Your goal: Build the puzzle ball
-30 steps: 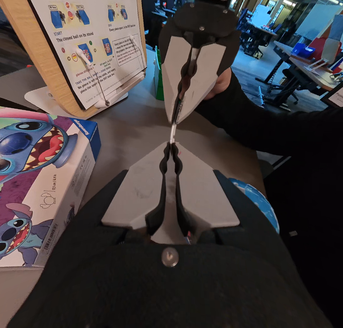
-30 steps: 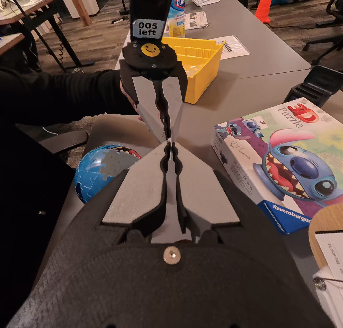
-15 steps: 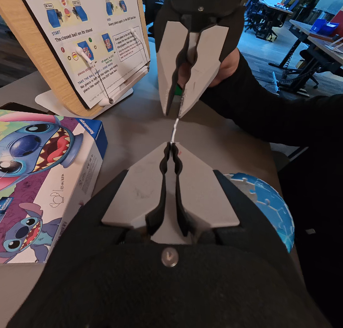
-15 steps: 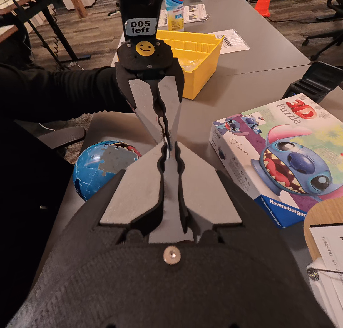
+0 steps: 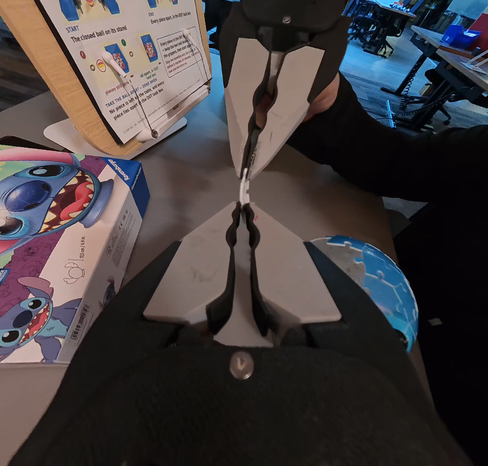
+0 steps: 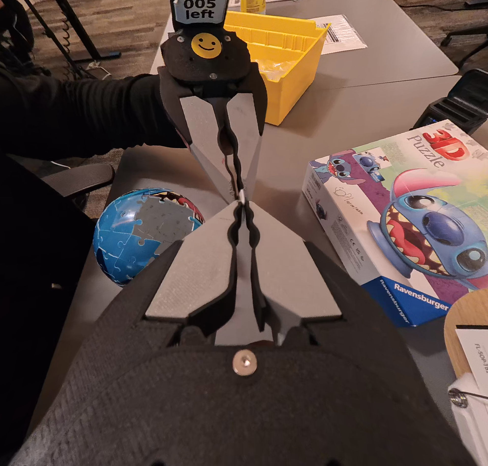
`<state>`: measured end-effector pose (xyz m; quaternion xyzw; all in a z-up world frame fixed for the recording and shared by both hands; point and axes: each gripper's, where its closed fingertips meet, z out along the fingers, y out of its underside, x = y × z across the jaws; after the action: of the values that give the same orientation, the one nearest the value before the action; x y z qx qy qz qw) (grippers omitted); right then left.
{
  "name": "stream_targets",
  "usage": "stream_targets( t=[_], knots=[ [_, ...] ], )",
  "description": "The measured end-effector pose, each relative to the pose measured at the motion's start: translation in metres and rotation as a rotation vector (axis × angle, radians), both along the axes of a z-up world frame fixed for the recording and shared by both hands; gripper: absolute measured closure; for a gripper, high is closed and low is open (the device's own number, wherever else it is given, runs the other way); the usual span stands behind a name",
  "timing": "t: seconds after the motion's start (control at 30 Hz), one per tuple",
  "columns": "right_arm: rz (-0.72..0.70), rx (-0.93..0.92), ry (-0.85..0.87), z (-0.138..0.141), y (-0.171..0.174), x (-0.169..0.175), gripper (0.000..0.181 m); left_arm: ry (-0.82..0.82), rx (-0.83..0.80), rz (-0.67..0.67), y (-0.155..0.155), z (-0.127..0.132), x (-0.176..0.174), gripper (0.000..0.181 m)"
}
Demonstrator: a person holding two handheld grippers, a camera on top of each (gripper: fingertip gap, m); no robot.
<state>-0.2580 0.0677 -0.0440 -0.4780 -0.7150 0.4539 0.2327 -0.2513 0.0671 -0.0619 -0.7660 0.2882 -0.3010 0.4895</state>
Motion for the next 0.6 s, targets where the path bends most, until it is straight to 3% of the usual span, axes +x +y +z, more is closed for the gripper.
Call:
stream_targets(
  t=[0.1,0.37,0.6],
  knots=[
    [-0.003,-0.016,-0.005,-0.006,-0.005,0.006,0.181,-0.003,-0.007,0.029,-0.006,-0.001,-0.009,0.165],
    [-0.029,0.000,-0.051,-0.038,-0.026,0.022,0.181,0.026,0.057,0.251,-0.037,-0.014,-0.073,0.166],
    [-0.018,0.082,-0.123,-0.059,-0.043,0.029,0.181,-0.033,0.095,0.292,-0.043,-0.016,-0.082,0.168]
  ],
)
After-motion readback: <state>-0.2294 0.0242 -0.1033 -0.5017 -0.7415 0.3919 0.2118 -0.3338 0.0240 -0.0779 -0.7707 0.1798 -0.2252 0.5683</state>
